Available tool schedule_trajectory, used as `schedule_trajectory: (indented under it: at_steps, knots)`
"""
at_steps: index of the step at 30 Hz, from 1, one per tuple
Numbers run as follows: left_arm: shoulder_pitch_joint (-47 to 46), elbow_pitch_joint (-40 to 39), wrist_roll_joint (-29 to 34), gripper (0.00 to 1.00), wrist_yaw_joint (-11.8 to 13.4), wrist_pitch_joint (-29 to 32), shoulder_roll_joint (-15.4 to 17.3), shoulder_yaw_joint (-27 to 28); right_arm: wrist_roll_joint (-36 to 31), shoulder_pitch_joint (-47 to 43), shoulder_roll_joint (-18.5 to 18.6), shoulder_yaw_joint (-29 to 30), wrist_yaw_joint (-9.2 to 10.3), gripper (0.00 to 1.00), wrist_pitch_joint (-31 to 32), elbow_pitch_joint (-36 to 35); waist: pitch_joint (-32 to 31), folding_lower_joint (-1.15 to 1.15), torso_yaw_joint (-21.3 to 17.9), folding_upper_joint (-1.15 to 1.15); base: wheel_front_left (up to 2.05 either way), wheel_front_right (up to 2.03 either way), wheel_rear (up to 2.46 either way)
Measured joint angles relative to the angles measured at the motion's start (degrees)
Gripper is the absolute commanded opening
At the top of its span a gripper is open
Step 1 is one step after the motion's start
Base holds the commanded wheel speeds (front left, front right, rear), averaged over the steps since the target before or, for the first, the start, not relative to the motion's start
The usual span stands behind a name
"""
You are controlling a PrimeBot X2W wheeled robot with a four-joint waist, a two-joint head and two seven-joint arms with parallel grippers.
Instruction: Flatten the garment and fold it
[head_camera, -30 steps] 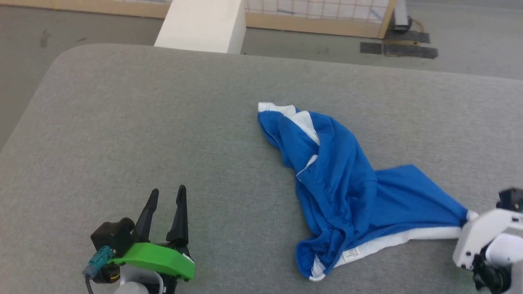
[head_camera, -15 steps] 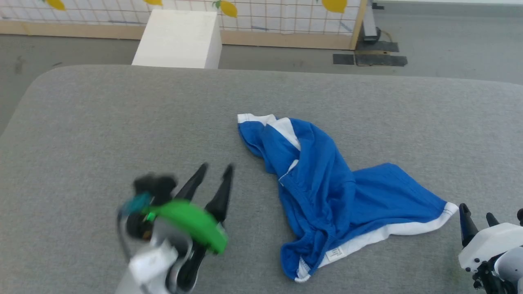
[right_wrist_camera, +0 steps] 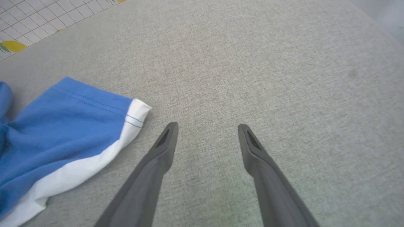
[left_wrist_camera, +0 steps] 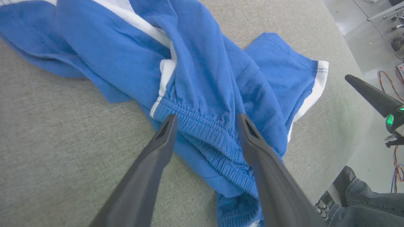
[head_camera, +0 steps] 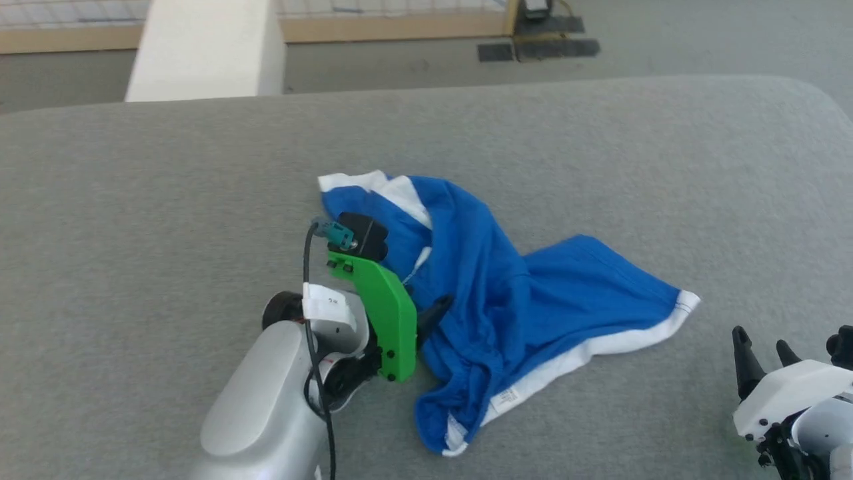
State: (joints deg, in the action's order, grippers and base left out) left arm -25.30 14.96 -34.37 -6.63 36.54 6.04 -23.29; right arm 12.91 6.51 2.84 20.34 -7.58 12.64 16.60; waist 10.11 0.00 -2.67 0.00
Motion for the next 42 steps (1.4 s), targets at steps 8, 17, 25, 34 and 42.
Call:
schedule_trajectory:
  at_steps: [8,17,25,34,42]
  knots:
    - [0.0,3.1,-0.2,0.5,0.6,-2.1,1.1,0.6,0.3,0.0,0.0,0.2,0.0,1.0,-1.2,0.5,2.8,0.0,-3.1,0.0,0.0,0.0,0.0]
    - [-1.0,1.7,-3.0,0.0,1.1,-9.6,2.2,6.1,0.3,0.2,0.0,-1.4,0.0,1.0,-1.6,1.9,2.1,0.0,-0.9,0.0,0.0,0.0,0.0]
    - [-2.8,5.0,1.5,0.0,7.7,-12.6,12.0,12.5,0.2,0.2,0.0,-1.8,0.0,1.0,-1.4,1.8,1.3,0.0,1.9,0.0,0.0,0.0,0.0]
    - [-4.0,13.9,1.6,1.0,7.2,-16.3,11.8,13.1,-0.2,0.4,0.0,-3.1,0.0,1.0,-0.5,1.0,1.4,0.0,2.7,0.0,0.0,0.0,0.0]
    - [-0.1,1.8,-0.1,1.0,8.1,-22.4,9.6,14.5,-0.3,-0.2,0.0,-2.7,0.0,1.0,-0.4,1.2,-0.4,0.0,3.6,0.0,0.0,0.0,0.0]
